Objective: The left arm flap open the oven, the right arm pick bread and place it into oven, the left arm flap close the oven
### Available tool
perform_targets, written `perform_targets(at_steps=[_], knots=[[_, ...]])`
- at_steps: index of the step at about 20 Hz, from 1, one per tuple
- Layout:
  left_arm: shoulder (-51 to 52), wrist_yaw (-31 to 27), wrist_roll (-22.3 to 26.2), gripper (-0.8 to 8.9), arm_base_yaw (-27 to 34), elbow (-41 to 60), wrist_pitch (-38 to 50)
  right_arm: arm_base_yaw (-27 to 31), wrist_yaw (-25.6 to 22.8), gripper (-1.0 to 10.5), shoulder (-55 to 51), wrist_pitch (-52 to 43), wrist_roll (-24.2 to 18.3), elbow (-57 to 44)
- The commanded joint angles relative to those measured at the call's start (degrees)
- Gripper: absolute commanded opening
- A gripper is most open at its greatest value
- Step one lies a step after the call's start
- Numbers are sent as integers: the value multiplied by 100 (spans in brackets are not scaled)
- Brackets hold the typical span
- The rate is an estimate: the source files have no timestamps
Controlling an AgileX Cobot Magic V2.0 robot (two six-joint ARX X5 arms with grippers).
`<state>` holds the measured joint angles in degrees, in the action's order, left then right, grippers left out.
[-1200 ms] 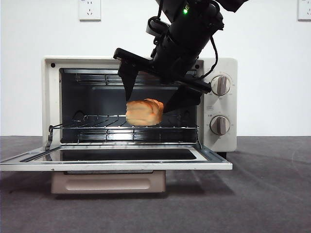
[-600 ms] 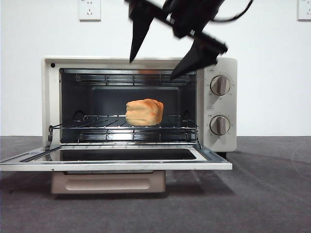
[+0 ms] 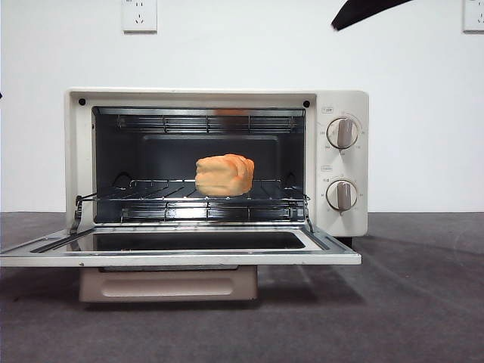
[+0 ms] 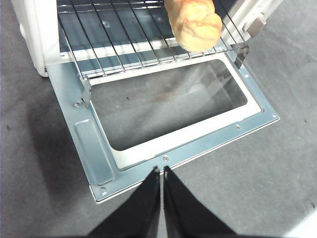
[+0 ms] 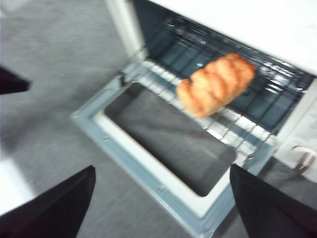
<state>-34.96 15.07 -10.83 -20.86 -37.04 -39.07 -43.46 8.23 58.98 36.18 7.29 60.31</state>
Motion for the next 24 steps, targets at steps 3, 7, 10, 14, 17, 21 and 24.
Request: perform_targets(at_steps=[3,7,10,14,17,21,24], knots=[[-33,-4,-63,15,-13,-33,61,-50,494,431,-654,-321,-144,-787],[-33,-4,-72,15,-13,-35,55,-50,826,431,-1130,-629,-131,-1473],[-42,-15,-151,15,-13,-33,55,-50,826,431,-1217,-660,-120,-1499],[-229,-927,-365,15,26,-9,79,-55,828,431,-1235,-688,-22,-1499],[-553,-953,-378,15,251,151,415,-57,831,431,-1235,-671,-15,-1499],[-1241,-946,-439,14,603,595,1209,-55,831,431,-1239,-608,-2,-1499],[-1805,-706,-439,14,837,782,1875,-55,828,431,-1239,-597,-2,-1499]])
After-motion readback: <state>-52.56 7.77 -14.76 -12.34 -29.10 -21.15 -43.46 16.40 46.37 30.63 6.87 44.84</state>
